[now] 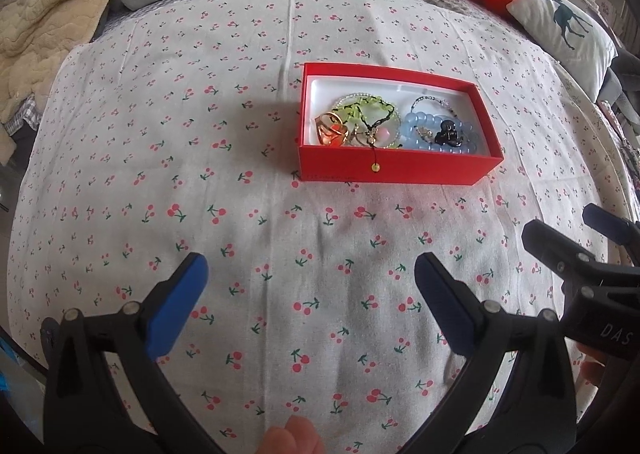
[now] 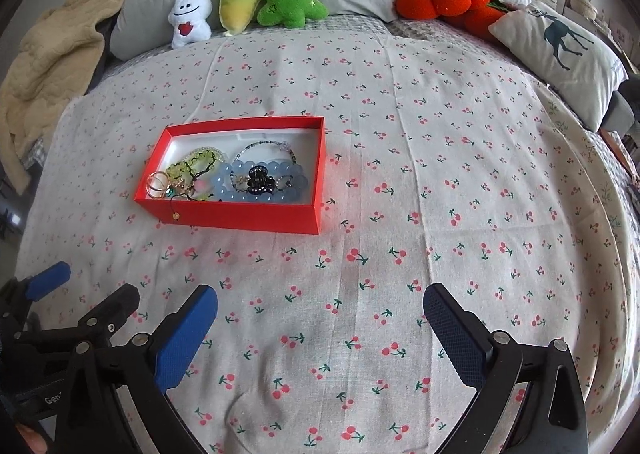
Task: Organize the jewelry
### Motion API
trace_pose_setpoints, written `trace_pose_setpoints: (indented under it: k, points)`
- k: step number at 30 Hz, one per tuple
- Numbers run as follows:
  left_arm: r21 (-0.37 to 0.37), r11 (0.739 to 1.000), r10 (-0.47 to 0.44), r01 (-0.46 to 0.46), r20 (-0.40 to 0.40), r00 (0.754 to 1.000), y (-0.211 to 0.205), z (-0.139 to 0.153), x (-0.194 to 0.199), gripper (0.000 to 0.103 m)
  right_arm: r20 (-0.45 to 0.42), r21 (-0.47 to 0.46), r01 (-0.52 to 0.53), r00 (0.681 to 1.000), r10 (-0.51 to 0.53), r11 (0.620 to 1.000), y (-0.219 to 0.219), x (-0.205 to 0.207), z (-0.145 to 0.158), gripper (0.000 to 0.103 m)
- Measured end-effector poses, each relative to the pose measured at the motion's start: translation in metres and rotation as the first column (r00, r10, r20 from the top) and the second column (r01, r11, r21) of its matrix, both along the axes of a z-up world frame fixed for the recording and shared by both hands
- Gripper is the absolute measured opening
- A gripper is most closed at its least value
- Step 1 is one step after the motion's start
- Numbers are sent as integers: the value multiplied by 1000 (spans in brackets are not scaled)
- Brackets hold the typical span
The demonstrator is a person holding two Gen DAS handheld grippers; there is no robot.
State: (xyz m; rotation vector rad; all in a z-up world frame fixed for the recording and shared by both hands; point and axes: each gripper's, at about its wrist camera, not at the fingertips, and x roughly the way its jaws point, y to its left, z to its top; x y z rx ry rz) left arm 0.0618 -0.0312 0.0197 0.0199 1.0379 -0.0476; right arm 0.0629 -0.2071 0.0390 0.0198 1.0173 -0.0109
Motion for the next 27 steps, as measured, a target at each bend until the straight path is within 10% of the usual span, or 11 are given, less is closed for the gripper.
trace_pose_setpoints:
  k: [27]
  points:
    - [55, 998, 30, -29, -17, 999, 0, -6, 0, 103, -27, -4, 19, 999, -19, 1000, 2, 1, -6, 103]
